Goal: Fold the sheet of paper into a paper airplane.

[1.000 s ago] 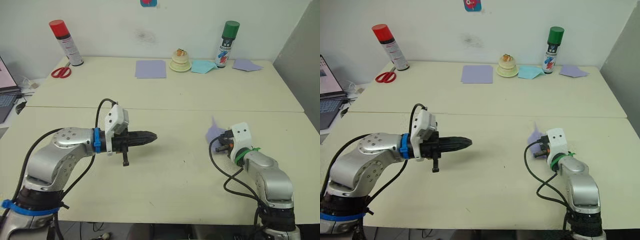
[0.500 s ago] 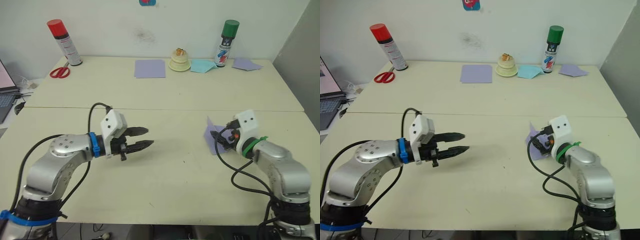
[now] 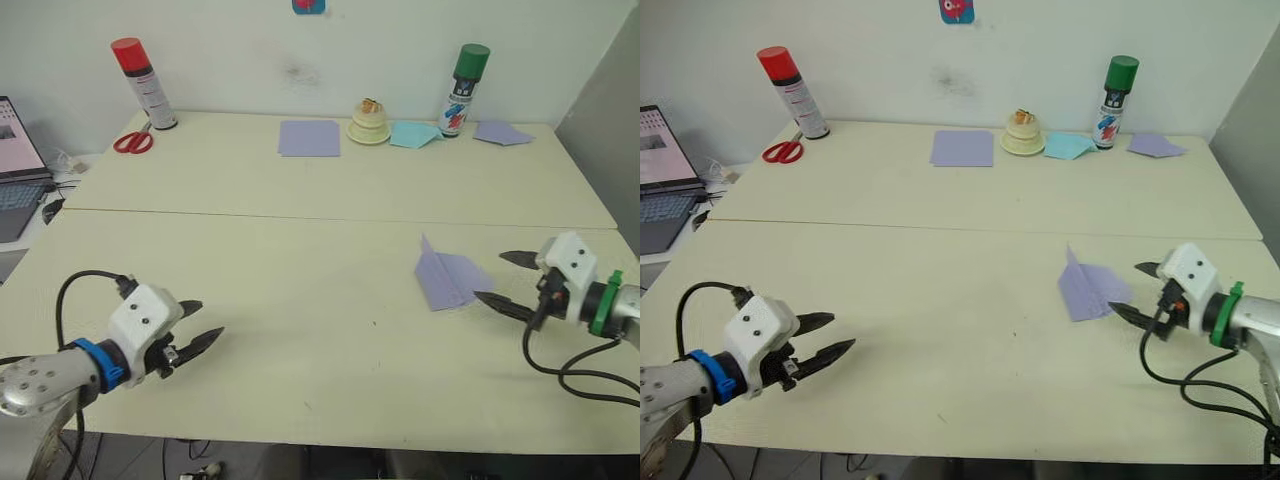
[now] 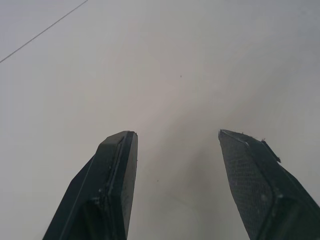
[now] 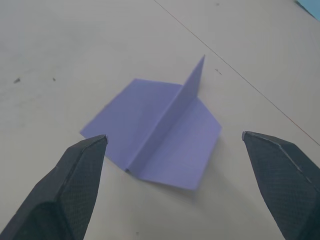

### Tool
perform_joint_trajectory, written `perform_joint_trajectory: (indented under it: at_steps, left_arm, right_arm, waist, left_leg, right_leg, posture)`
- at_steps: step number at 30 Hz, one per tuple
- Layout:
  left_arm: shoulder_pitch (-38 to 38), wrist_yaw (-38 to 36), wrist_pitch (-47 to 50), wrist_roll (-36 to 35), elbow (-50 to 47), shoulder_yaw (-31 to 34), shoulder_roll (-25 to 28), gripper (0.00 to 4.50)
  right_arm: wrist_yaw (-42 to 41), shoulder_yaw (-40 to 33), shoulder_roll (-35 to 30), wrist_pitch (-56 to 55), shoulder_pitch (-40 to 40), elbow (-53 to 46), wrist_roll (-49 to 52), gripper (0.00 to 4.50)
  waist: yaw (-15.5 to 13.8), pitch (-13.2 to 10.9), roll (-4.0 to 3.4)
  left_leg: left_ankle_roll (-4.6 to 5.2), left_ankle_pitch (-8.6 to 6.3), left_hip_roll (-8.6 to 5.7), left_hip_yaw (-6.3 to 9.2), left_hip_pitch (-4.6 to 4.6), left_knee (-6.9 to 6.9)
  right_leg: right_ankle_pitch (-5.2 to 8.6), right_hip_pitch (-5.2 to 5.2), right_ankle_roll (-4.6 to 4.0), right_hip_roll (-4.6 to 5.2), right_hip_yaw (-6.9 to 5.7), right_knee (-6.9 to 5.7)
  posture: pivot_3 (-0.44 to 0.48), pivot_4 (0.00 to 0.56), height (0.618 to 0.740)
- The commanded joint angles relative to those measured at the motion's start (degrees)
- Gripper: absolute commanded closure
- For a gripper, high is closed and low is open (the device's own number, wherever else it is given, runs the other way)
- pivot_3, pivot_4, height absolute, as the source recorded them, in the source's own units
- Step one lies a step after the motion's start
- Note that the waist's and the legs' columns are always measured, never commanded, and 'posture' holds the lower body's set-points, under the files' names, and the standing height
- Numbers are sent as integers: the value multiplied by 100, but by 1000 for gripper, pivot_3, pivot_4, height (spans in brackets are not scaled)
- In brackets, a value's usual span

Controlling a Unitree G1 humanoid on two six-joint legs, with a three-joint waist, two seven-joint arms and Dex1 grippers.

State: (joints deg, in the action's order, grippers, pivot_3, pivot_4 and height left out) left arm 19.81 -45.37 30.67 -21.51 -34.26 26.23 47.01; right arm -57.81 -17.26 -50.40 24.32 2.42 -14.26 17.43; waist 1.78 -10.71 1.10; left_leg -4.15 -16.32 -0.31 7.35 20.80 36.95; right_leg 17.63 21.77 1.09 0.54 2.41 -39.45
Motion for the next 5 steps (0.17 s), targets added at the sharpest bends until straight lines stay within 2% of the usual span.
perform_joint_trajectory:
  at_steps: [1, 5]
  left_arm:
    - [-37, 3, -54, -150, -182, 248, -53, 1598]
    - [-291, -9, -17, -323, -67, 155, -97, 1598]
  right_arm:
    - [-321, -344, -225, -482, -226, 89, 87, 2]
    - [-537, -515, -271, -624, -552, 5, 277, 2]
  waist:
    - [-3, 0, 0]
    - [-7, 0, 0]
  left_leg:
    - [0, 0, 1, 2, 1, 0]
    - [0, 0, 2, -3, 2, -1]
  right_leg:
    - [0, 0, 0, 0, -1, 3]
    - [0, -2, 0, 0, 1, 7]
  posture:
    - [0, 150, 740]
    - [0, 150, 740]
